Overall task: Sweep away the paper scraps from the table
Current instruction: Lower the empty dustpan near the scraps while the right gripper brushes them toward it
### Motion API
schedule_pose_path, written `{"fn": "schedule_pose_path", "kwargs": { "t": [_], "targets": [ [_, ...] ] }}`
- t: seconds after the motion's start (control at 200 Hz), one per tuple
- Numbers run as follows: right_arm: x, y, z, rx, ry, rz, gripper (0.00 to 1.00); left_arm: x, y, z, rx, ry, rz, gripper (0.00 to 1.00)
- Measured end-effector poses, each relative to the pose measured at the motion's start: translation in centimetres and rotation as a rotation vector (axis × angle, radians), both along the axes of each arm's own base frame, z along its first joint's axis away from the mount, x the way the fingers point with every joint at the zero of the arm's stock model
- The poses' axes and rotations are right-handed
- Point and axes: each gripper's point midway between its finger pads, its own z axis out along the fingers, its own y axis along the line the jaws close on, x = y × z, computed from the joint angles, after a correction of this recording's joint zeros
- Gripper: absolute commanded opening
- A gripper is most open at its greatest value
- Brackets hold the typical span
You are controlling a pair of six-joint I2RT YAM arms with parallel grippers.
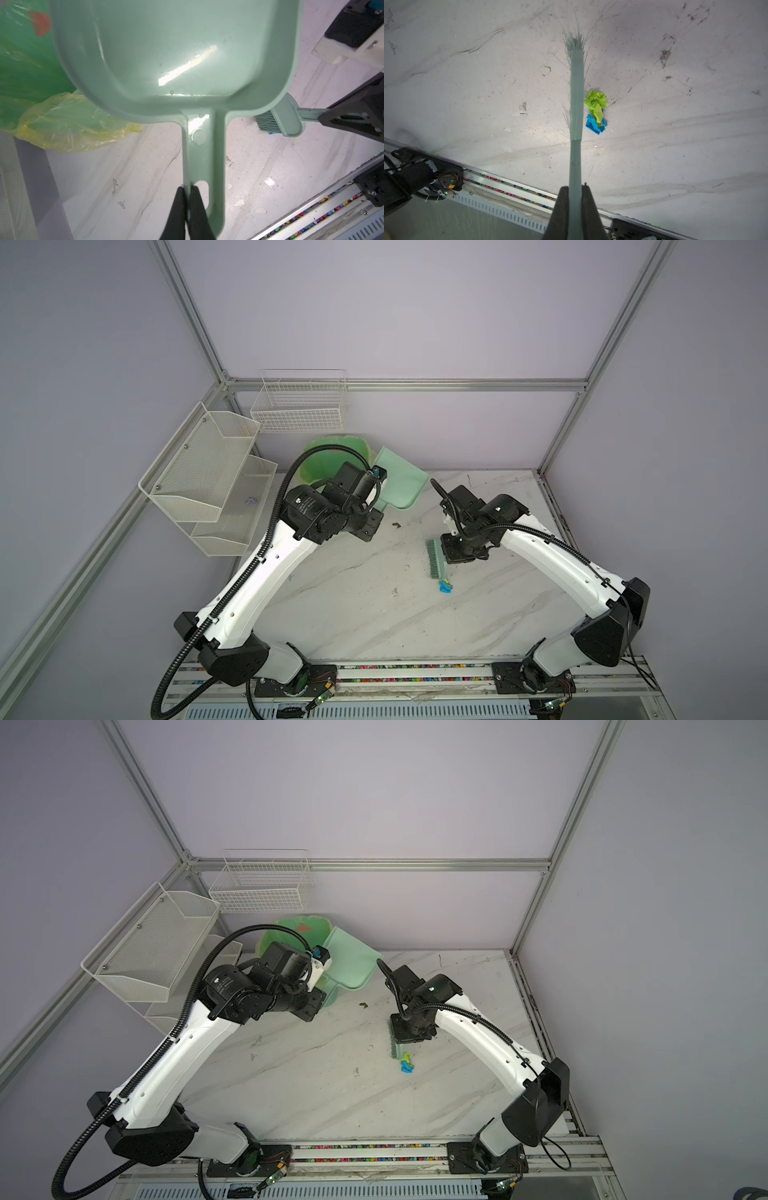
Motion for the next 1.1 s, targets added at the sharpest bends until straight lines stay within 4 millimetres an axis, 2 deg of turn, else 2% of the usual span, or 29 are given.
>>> {"fn": "schedule_pose_path", "kwargs": {
  "t": [0.14, 0.39, 0.615, 0.855, 1.1],
  "targets": [
    [0.5, -0.7, 0.1, -0.011, -0.012, -0.023, 0.0, -0.7, -0.9, -2.4, -0.005, 0.065, -0.016, 0.0],
    [1.8, -2.4, 0.6, -0.043, -0.044, -0.075, 0.0, -2.5, -1.5, -4.4, -0.048, 0.117, -0.029, 0.0],
    [2.7, -4.5, 0.5, -0.113, -0.071, -0.115, 0.0, -3.8, -1.8, -7.7, -0.025, 0.199, -0.027, 0.0],
    [2.8, -6.0, 0.3, -0.184, -0.086, -0.133, 0.0, -5.1, -2.1, -11.1, -0.006, 0.28, -0.033, 0.0],
    [2.1, -6.9, -1.1, -0.234, -0.053, -0.132, 0.0, -6.9, -2.8, -14.7, 0.004, 0.354, -0.053, 0.0]
  ]
}}
